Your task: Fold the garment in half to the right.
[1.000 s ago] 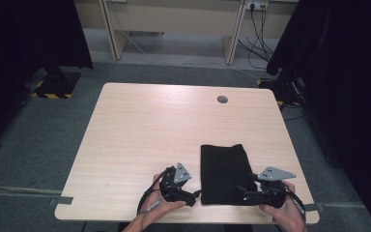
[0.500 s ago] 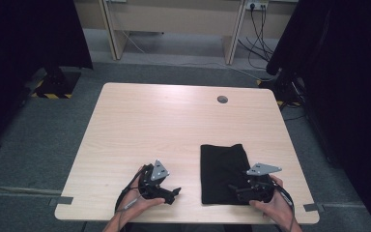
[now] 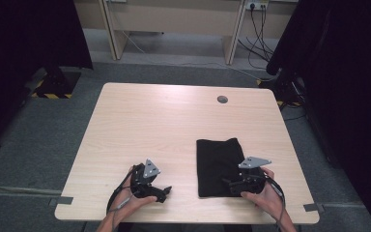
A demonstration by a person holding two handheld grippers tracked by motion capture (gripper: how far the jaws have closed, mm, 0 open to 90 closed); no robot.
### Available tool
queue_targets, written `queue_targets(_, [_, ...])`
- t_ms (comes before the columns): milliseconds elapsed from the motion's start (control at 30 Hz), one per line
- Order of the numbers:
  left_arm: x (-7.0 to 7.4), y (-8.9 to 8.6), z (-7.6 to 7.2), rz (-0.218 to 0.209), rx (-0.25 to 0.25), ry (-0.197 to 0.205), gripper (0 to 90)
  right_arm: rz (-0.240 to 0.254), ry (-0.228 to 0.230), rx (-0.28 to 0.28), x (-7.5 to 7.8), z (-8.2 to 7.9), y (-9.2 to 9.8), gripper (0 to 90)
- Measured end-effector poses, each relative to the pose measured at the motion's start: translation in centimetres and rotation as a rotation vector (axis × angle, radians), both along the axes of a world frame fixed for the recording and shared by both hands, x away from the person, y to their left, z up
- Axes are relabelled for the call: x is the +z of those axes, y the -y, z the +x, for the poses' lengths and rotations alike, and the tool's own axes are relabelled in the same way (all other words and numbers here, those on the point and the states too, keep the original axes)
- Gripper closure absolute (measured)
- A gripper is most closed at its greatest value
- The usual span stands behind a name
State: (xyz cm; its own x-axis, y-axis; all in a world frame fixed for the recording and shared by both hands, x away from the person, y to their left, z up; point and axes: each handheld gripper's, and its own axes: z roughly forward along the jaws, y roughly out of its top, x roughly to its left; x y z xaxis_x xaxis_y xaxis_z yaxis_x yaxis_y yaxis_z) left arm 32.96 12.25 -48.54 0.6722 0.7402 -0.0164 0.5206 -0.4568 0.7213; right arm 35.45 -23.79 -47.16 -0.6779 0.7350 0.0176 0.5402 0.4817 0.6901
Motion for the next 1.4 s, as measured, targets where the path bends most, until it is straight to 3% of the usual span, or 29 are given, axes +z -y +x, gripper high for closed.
queue_targets(300, [0.0,0.0,0.0,-0.001,0.000,-0.001,0.0,-0.004,0.003,0.012,0.0,1.9,-1.8,17.3])
queue_targets(967, [0.0,0.0,0.0,-0.002,0.003,-0.001,0.0,-0.002,0.008,0.067,-0.2,6.2,-7.7,17.3])
queue_targets(1400, [0.0,0.0,0.0,-0.002,0.004,-0.001,0.0,0.017,0.022,0.077,-0.4,7.7,-9.1,17.3])
